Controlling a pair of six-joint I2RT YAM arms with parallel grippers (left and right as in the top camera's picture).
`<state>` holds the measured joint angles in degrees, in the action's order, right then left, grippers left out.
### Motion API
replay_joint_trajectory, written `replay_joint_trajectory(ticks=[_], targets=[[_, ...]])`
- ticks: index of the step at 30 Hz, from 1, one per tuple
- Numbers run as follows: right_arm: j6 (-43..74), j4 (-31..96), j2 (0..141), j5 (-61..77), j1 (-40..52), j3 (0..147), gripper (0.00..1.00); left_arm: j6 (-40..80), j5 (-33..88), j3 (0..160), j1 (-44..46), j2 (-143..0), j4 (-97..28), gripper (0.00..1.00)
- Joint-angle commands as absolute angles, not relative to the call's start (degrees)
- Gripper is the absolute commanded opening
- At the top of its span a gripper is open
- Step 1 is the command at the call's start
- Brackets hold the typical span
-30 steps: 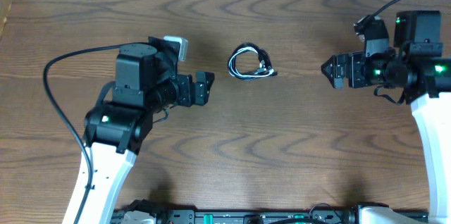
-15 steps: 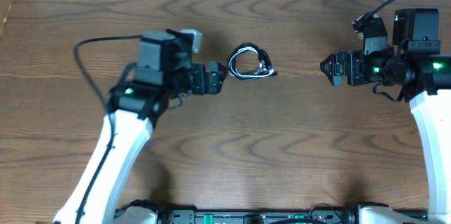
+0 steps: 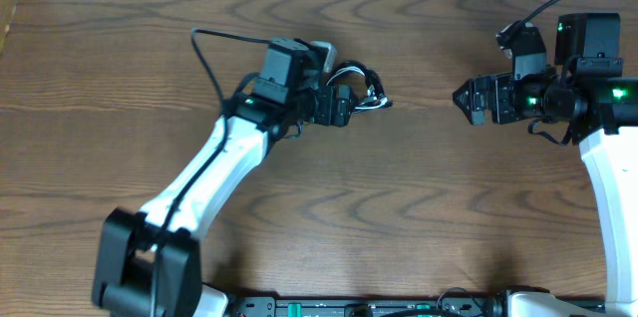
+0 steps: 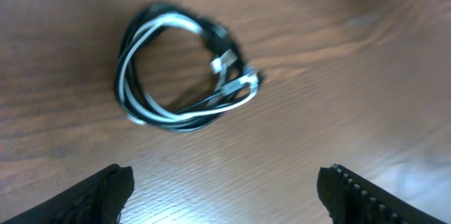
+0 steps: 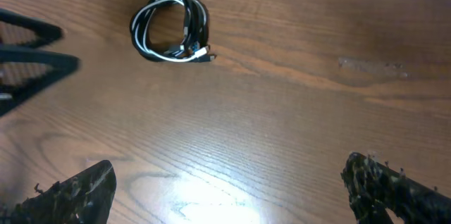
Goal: Untangle cables
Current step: 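Move both grippers forward toward the black and white cable bundle, then grasp the cable bundle with the left gripper and lift it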
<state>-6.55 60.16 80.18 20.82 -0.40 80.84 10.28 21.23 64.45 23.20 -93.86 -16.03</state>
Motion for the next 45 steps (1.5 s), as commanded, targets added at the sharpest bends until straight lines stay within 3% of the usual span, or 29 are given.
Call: replay_joint_trajectory(ticks=[1, 9, 12, 16, 28, 45], targets=[[-7.38, 59.51, 79.83, 21.15, -0.05, 81.25, 0.99, 9.74, 15.51, 65.21, 24.58, -96.2, -15.16, 0.88], [-5.23, 57.6, 79.83, 21.15, 0.1, 80.27, 0.99, 10.44, 8.91, 65.21, 28.18, -100.62, -5.37, 0.87], [-6.13, 56.86, 79.83, 21.12, 0.1, 79.4, 0.99, 11.22, 5.21, 65.23, 29.26, -102.17, -2.79, 0.79], [-6.52, 55.46, 79.83, 21.15, 0.1, 77.69, 0.99, 13.93, -0.19, 65.23, 29.71, -103.81, -1.23, 0.78], [-7.84, 52.56, 79.83, 24.62, 0.1, 71.83, 0.99, 15.11, -5.91, 65.52, 29.65, -109.34, 7.31, 0.83], [-7.81, 53.15, 79.83, 25.28, 0.1, 71.55, 0.99, 14.94, -9.69, 66.15, 29.39, -114.34, 7.6, 0.83]])
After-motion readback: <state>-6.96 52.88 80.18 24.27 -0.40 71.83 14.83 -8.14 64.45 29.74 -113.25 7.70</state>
